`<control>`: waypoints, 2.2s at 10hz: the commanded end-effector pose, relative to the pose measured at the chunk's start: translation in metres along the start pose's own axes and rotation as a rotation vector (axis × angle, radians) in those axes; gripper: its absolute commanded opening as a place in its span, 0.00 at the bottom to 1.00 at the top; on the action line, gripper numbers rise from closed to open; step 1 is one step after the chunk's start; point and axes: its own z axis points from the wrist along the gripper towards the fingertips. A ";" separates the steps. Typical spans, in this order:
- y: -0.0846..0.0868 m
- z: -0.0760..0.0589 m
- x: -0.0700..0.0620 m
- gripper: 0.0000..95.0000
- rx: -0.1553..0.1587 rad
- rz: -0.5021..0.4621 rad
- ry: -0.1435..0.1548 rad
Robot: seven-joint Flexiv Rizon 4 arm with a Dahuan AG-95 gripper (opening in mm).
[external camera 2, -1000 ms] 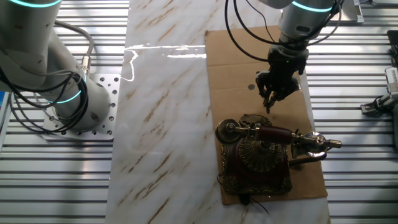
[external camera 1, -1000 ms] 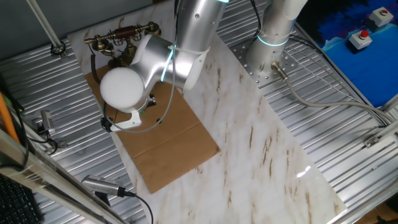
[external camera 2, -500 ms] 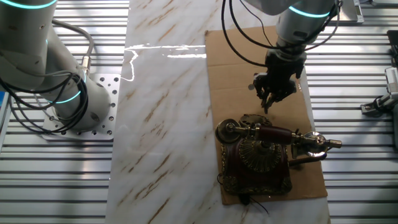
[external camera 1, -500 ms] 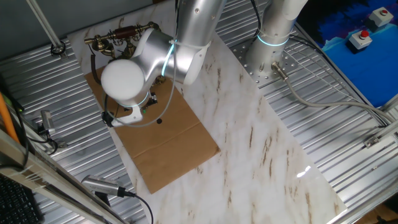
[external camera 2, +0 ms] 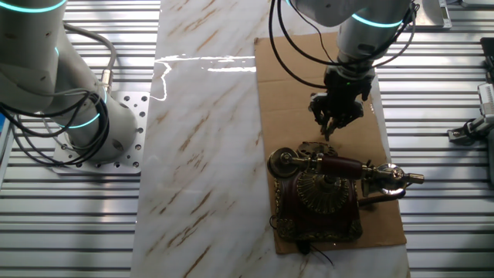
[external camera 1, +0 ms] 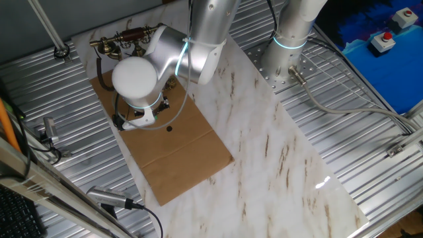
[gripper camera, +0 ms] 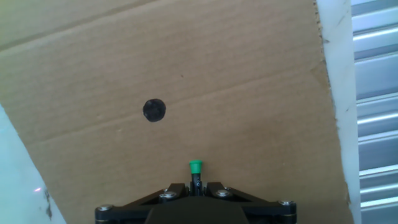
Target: Dial a number on an old rotary phone
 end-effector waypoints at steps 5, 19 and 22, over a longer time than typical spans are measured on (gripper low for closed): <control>-0.001 0.000 -0.001 0.00 0.001 -0.012 -0.005; 0.002 0.002 0.001 0.00 0.013 -0.012 -0.007; 0.003 0.002 0.001 0.00 0.012 -0.015 -0.017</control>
